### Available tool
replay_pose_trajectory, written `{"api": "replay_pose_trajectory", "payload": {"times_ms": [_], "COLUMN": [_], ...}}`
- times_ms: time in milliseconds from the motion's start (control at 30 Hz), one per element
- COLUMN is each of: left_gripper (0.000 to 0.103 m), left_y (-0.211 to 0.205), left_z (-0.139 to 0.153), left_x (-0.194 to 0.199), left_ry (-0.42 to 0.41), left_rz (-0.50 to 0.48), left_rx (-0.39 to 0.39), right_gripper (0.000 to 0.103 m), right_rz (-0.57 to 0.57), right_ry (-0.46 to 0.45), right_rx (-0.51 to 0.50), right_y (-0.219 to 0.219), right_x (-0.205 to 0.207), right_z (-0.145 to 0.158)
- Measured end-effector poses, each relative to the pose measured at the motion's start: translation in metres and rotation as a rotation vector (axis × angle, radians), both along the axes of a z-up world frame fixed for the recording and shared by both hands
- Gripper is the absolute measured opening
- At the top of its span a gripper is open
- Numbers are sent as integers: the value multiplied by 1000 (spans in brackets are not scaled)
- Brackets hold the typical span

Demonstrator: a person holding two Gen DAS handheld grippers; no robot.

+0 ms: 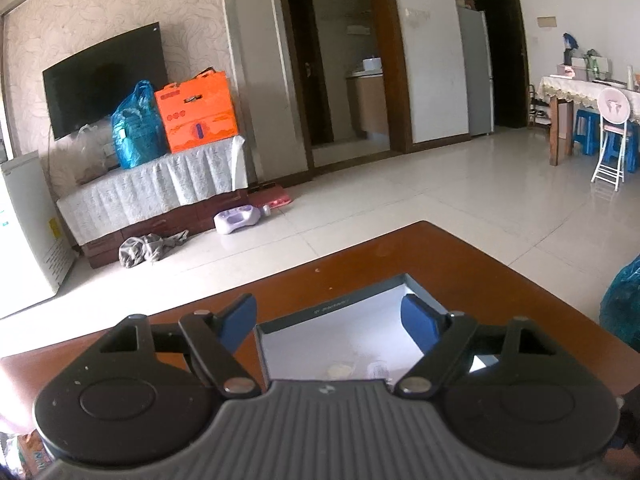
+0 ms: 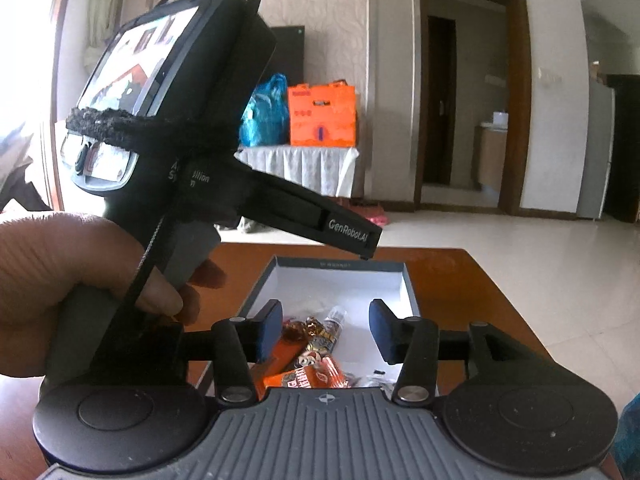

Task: Organize snacks
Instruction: 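Open left tool to drop lollipop packet while right tool lowers orange wrapper into box, then open right tool over box and lift both tools away from box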

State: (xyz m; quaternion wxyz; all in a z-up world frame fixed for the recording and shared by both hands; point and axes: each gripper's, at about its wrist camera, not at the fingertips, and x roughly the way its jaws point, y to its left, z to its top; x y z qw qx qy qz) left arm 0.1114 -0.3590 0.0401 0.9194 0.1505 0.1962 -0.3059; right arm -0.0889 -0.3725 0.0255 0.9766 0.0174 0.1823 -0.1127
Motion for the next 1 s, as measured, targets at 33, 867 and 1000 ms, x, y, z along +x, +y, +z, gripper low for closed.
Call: {"api": "replay_pose_trajectory", "payload": {"times_ms": [33,867,1000], "left_gripper": [80,87,88], "left_y": [3,52,64], "left_z": [2,2,-1], "left_x": [-2,-22,-21], "left_ry": [-4,62,68], "left_rz": [3,76,79], "left_rx": [-4,-39,-40], "right_gripper": [52,95,99], "right_rz": [1,6,21], "right_ry": [-6,1,-2], "right_rx": [-2,-132,-176], "right_y": [-1,23,34], "right_x": [-1,3,6], "right_z": [0,-3,-4]}}
